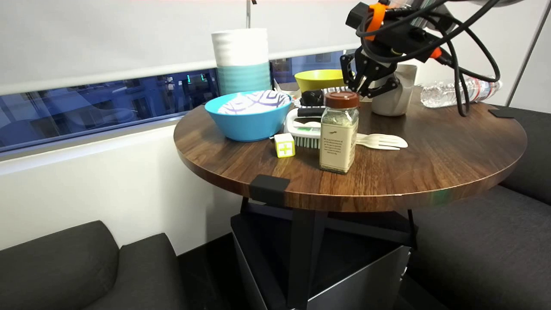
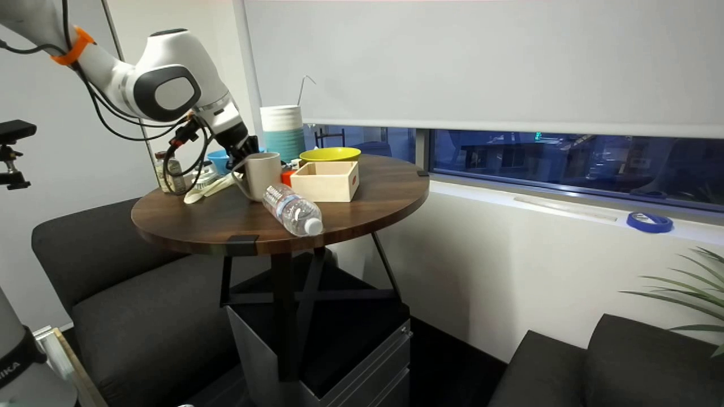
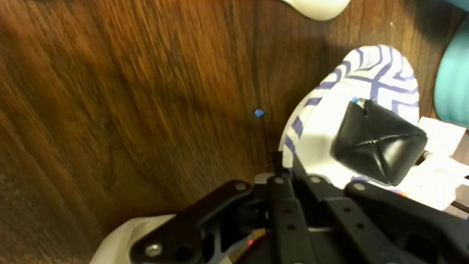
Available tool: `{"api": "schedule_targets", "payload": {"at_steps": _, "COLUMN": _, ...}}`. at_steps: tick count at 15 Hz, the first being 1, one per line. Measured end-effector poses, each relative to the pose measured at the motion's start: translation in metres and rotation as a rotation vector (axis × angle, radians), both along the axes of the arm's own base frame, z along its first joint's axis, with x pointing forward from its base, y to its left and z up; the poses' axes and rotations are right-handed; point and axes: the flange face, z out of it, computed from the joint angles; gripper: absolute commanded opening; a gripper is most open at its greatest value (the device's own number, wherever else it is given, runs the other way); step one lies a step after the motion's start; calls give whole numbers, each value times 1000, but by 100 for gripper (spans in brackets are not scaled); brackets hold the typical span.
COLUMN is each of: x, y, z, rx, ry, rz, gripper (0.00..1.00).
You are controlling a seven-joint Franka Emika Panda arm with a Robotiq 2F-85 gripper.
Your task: Lift the bowl, then drop the black object into the mug
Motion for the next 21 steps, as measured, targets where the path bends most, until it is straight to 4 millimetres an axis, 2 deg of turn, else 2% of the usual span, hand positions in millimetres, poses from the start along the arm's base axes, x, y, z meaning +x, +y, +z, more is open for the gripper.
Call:
{"api": "schedule_targets", "payload": {"at_steps": 11, "x": 1, "y": 0, "z": 16, "rx": 27, "ry": -81, "rz": -4, "gripper": 1}}
{"api": "schedule_targets", "payload": {"at_steps": 16, "x": -8, "y": 0, "z": 46, "rx": 23, "ry": -147, "rz": 4, "gripper": 1}}
{"api": "schedule_targets", "payload": {"at_steps": 21, "x": -23, "y": -10, "z": 77, "rx": 37, "ry": -198, "rz": 5, "gripper": 1}}
